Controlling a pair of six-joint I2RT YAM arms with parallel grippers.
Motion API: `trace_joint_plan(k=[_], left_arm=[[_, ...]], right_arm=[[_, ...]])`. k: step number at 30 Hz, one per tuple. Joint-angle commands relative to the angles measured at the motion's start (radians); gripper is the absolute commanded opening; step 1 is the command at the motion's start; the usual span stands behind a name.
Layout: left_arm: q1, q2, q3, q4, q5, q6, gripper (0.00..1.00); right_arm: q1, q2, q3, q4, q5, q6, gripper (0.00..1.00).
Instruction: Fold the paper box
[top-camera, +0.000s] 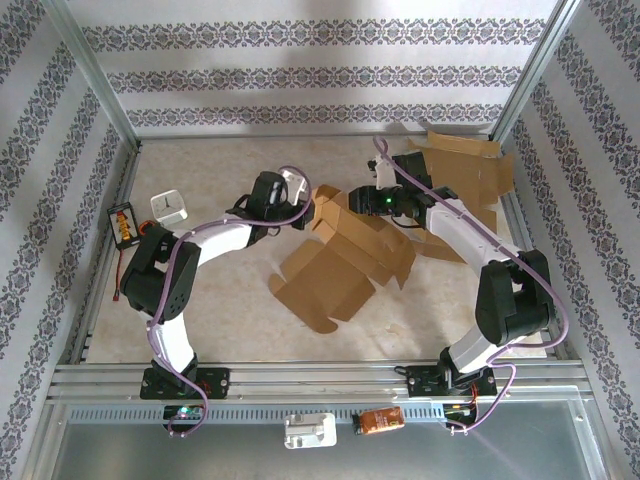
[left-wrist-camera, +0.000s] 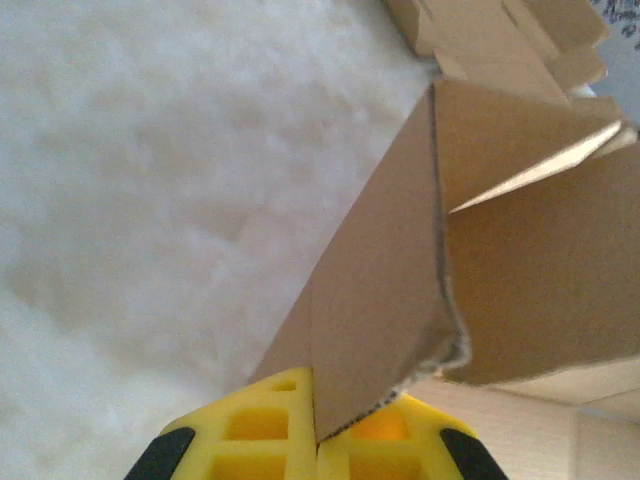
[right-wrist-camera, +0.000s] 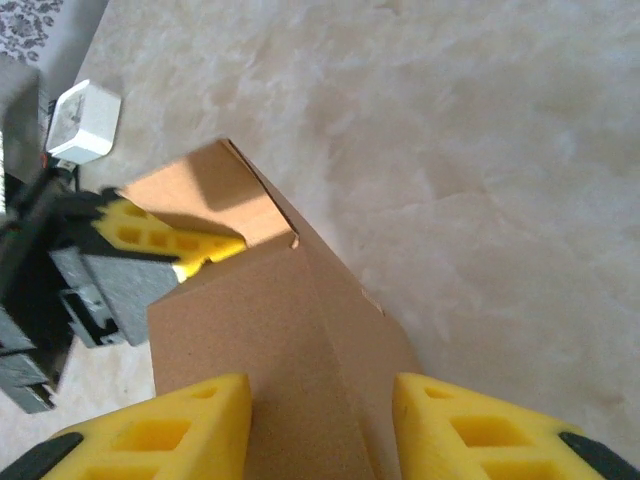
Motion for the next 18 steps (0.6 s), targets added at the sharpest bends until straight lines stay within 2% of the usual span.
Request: trace_joint_plan(k=[1,9,14,18], left_arm=[[0.023,0.026,0.147,0.011,0.036,0.119,0.0],[0.082,0.1,0.165,0.075,0.238,0.166,0.0],[0.095,0.091,0.121,0.087,0.284,0.169,0.0],[0.106,0.085,0.115,0.088,0.293,0.138,0.0]], right_arm=[[0.03,-0.009,0.005,0.012,0.077,0.018,0.42],[0.02,0.046,0.0,0.031,0.085,0.086,0.45],[-0.019,0.082,0.013,0.035,0.027,0.115,0.54],[-0.055,0.105,0.012,0.041,-0.067,0.137,0.54]])
